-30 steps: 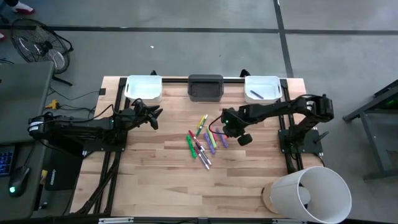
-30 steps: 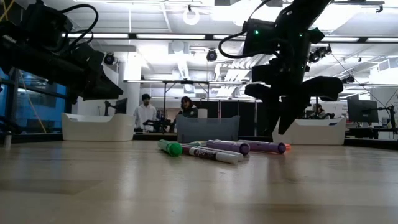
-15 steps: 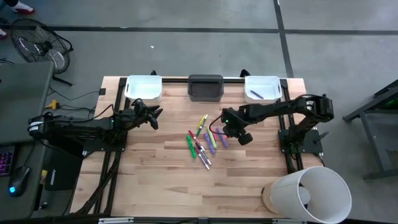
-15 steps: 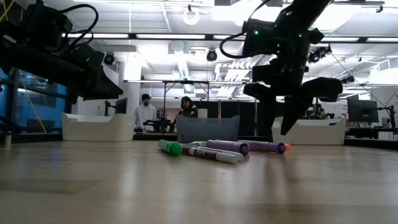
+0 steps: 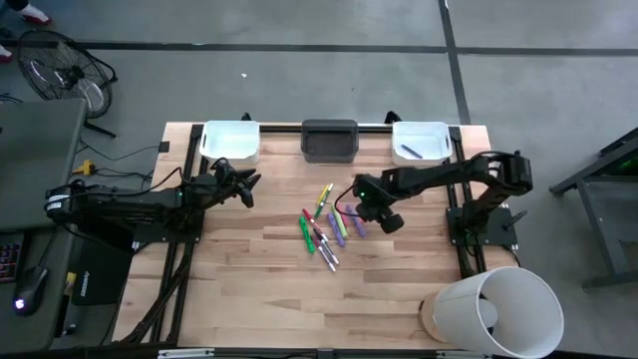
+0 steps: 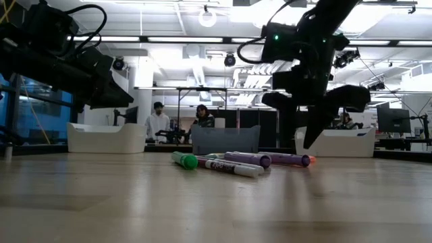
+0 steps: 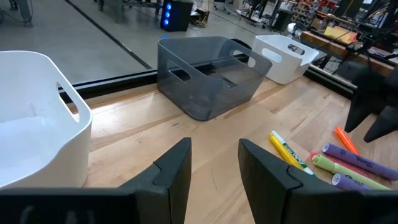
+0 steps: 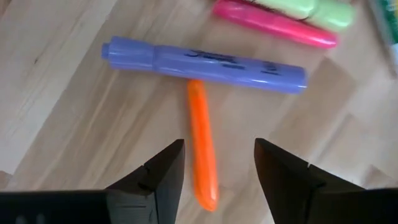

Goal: Pick & Place Markers
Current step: Put the orange pen into the right white bin

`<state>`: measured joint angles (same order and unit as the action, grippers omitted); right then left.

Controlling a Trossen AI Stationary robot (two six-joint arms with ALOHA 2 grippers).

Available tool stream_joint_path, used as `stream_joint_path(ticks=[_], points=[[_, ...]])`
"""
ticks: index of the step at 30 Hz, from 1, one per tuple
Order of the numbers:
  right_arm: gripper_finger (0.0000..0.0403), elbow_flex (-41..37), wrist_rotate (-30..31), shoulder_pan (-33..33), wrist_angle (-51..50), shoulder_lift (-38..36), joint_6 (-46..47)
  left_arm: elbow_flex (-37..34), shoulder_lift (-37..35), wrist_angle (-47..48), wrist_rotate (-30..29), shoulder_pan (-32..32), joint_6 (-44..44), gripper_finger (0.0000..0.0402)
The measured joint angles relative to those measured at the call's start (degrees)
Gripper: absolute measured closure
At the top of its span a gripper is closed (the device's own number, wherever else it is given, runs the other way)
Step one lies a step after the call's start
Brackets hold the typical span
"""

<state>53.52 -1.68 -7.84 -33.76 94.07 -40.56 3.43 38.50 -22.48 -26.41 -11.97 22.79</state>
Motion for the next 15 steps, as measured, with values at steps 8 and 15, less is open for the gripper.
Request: stream_joint_path(ticks=[8, 15], points=[[0.0222, 0.0, 0.6, 0.1, 1.1, 4.3, -0.4, 0.0, 0.0, 0.0, 0.0, 0.0, 0.0, 0.0271], [0.0222, 0.3, -0.3, 0.1, 0.8, 6.0, -0.2, 0.0, 0.0, 0.0, 0.0, 0.0, 0.0, 0.0271]])
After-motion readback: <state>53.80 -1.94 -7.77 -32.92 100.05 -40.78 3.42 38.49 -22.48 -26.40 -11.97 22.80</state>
